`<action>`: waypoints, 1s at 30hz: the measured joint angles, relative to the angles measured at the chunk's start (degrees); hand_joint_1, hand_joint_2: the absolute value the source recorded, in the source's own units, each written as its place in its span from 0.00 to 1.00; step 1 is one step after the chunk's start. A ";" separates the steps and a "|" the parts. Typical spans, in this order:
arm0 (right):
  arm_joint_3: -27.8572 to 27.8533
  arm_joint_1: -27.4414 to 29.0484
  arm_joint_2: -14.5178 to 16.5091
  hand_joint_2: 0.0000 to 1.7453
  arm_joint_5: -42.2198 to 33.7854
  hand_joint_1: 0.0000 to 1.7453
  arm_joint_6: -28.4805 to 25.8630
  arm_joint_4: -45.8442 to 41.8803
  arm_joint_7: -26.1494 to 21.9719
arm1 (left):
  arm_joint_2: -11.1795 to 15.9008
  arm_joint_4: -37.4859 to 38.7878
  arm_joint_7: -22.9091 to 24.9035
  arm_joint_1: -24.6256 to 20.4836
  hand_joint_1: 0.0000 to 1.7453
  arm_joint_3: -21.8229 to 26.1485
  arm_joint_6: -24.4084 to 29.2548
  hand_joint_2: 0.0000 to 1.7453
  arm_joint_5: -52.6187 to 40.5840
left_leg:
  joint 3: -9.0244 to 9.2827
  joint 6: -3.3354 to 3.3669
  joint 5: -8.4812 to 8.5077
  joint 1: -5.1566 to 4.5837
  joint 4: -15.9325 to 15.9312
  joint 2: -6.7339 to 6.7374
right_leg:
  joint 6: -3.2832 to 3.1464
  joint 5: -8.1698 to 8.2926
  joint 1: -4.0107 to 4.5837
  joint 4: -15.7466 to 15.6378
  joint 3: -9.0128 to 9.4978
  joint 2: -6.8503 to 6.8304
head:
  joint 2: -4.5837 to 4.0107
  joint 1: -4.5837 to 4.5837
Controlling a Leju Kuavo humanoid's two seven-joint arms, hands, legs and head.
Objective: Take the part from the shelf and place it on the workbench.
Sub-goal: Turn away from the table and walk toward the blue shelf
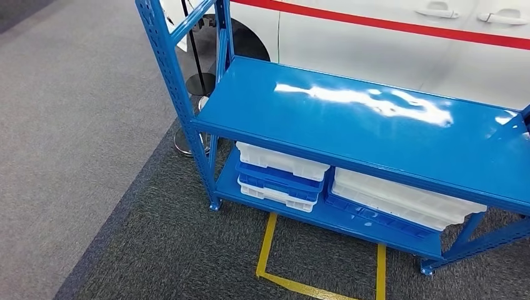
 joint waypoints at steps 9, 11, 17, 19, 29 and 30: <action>-0.03 0.10 -0.10 0.00 -0.22 0.00 0.13 0.04 -0.09 | -0.14 0.00 0.46 -0.55 0.00 0.01 1.05 0.00 0.10 | 0.33 -2.99 -5.42 0.19 5.15 0.28 | -2.86 5.87 0.26 -8.15 1.96 -0.40 | 0.00 -0.04; -0.02 0.03 -0.09 0.00 -0.29 0.00 0.13 0.04 -0.09 | -0.14 0.00 0.46 -0.62 0.00 0.01 1.09 0.00 0.15 | -3.70 -3.09 -8.68 0.21 12.30 0.19 | -3.36 5.57 0.58 -8.16 2.09 -0.02 | 0.00 -0.07; -0.04 0.01 0.03 0.00 -0.39 0.00 0.14 0.08 -0.09 | -0.11 0.00 0.40 -0.28 0.00 0.03 1.10 0.00 0.36 | -4.85 -1.18 -1.30 -0.32 6.38 -1.75 | -3.79 4.81 1.54 -8.20 3.34 2.60 | 0.00 0.00; -0.04 -0.14 0.22 0.00 -0.42 0.00 0.14 0.11 -0.09 | -0.08 0.00 0.35 -0.36 0.00 0.02 1.10 0.00 0.40 | -4.17 -0.36 -0.47 -0.72 3.20 -2.99 | -3.36 4.80 1.30 -8.27 3.21 3.43 | 0.00 -0.12; -0.07 -0.19 0.18 0.00 -0.45 0.00 0.10 0.15 -0.13 | -0.26 0.00 0.27 -0.55 0.00 0.04 0.91 0.00 0.44 | -2.07 0.59 1.51 -0.44 -0.36 1.74 | -0.57 -0.51 0.43 4.61 -3.42 0.21 | 0.00 -0.21; -0.08 -0.16 0.13 0.00 -0.45 0.00 0.10 0.15 -0.13 | -0.28 0.00 0.27 -0.56 0.00 0.05 0.88 0.00 0.44 | -1.99 0.44 1.31 -0.39 -0.22 2.24 | -0.37 1.31 0.25 2.17 -2.29 -0.19 | 0.00 -0.20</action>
